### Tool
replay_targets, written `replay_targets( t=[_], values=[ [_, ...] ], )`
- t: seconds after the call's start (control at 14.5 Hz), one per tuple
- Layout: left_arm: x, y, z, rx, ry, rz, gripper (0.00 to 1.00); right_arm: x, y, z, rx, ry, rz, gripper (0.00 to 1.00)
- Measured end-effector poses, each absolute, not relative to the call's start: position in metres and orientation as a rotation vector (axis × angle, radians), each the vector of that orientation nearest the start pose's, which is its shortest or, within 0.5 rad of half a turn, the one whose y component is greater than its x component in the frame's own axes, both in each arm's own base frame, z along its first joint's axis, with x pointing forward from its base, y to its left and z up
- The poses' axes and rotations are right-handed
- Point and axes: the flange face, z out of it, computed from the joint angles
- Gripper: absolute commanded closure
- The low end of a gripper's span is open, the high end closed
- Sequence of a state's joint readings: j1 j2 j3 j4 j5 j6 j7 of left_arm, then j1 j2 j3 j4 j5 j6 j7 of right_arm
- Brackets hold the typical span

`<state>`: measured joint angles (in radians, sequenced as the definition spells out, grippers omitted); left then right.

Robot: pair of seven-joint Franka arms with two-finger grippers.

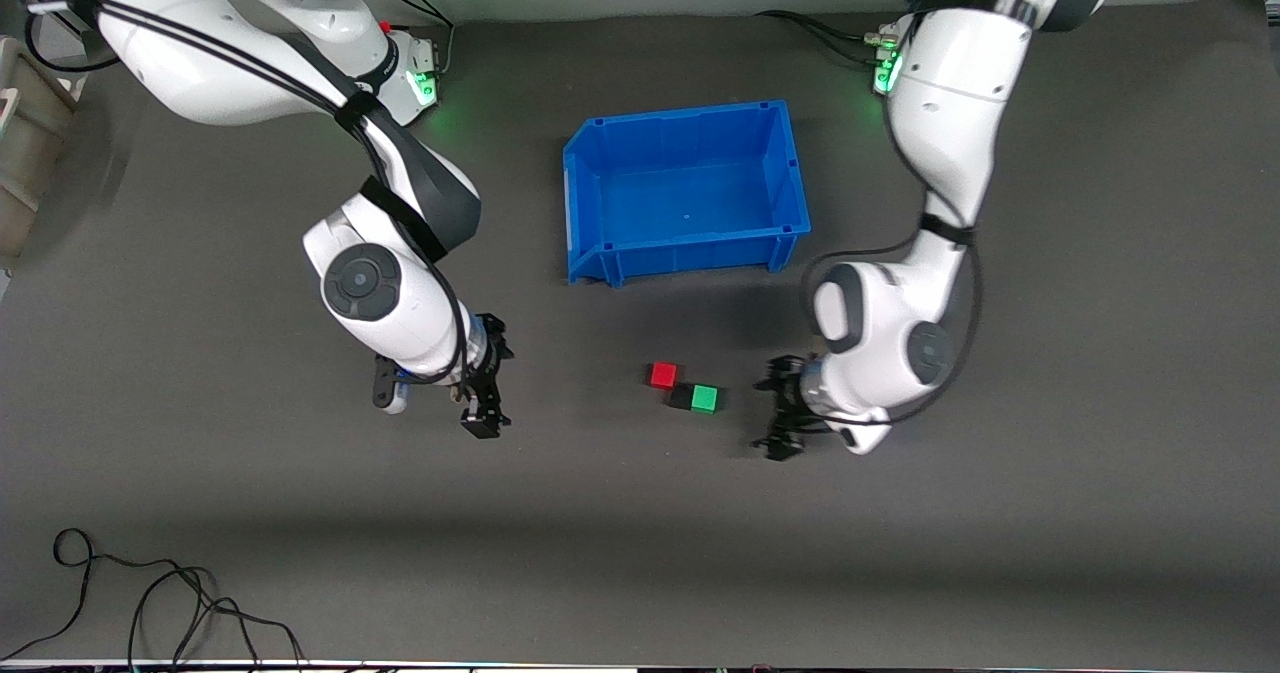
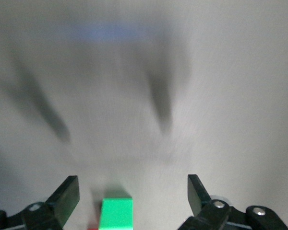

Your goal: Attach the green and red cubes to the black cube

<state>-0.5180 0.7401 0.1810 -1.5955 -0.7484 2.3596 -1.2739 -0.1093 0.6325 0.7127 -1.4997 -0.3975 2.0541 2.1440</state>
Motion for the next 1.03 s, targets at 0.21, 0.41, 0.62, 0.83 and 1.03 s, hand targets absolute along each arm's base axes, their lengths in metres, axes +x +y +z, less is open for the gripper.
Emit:
replay_targets(
  t=[0.21, 0.41, 0.62, 0.83, 1.03],
  values=[
    [0.663, -0.165, 0.261, -2.695, -1.916, 0.487, 0.0, 0.623, 0.296, 0.426, -2.447, 1.824, -0.076, 0.0],
    [0.655, -0.066, 0.322, -2.793, -1.564, 0.467, 0.0, 0.603, 0.255, 0.49, -2.626, 1.573, -0.103, 0.0],
    [0.639, -0.008, 0.383, -2.918, -1.274, 0.439, 0.0, 0.591, 0.198, 0.53, -2.822, 1.229, -0.095, 0.0],
    [0.622, 0.012, 0.433, -3.027, -1.037, 0.418, 0.0, 0.586, 0.139, 0.552, -2.983, 0.934, -0.064, 0.0],
    [0.606, 0.019, 0.479, -3.116, -0.731, 0.351, 0.0, 0.583, 0.071, 0.573, -3.04, 0.735, -0.048, 0.0]
  ],
)
